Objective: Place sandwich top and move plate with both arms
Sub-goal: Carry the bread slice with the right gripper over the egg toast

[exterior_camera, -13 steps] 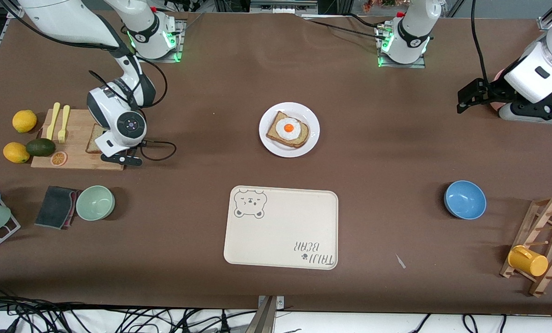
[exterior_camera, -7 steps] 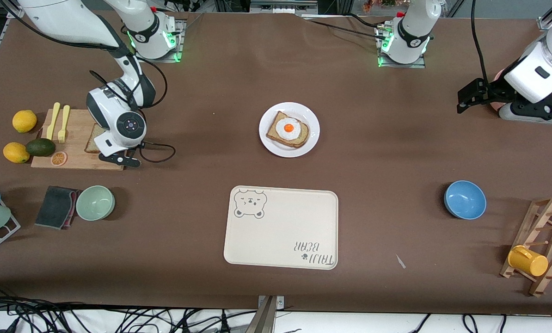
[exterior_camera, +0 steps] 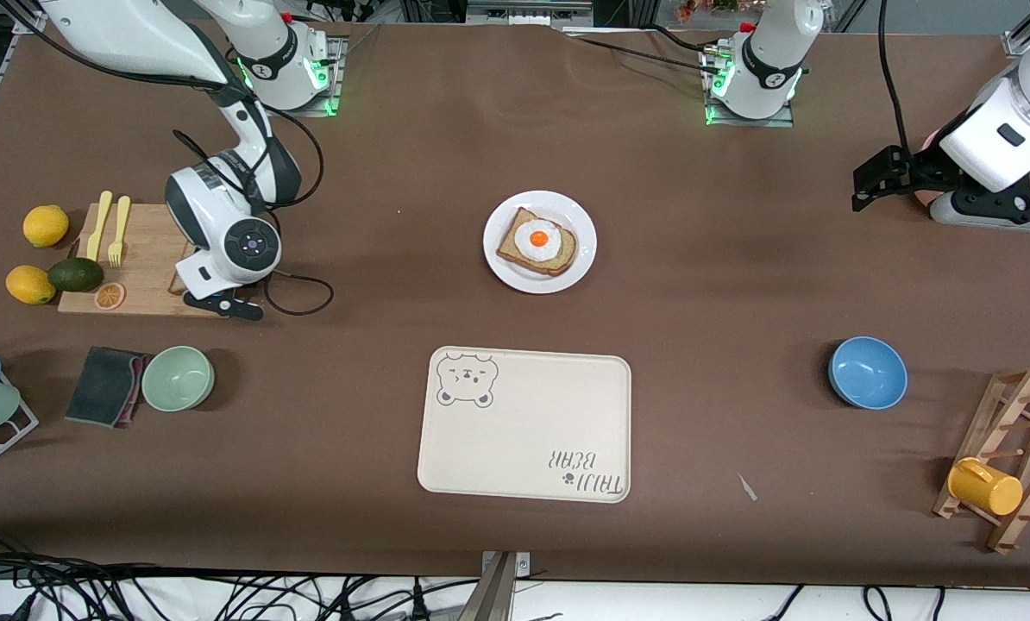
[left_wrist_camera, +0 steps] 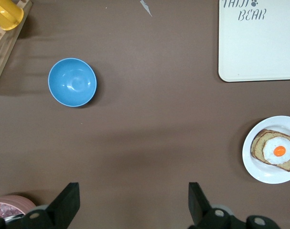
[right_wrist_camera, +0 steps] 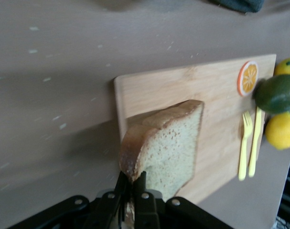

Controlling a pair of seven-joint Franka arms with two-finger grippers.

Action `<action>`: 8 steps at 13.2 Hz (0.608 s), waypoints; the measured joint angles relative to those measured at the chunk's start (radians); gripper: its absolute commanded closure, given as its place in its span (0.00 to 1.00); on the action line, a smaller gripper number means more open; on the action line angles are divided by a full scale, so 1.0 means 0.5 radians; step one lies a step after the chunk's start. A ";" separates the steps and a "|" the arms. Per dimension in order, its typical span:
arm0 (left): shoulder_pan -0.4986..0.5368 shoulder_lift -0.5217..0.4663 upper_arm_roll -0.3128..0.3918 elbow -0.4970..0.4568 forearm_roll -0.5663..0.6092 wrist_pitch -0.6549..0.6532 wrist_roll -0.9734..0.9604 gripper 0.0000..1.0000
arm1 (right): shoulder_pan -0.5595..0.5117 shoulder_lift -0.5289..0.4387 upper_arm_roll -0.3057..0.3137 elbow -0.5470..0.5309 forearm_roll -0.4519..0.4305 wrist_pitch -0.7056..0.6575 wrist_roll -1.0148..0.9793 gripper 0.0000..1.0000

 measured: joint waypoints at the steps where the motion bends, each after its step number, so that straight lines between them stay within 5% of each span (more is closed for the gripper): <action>1: 0.000 0.000 0.000 0.000 0.000 0.000 0.000 0.00 | 0.001 -0.001 0.073 0.085 0.067 -0.125 -0.002 1.00; 5: 0.000 0.000 0.000 0.000 0.000 0.000 0.000 0.00 | 0.018 -0.009 0.350 0.516 0.344 -0.535 -0.091 1.00; 8: 0.001 0.000 0.000 0.000 0.000 0.000 0.000 0.00 | 0.173 -0.006 0.421 0.756 0.451 -0.666 -0.133 1.00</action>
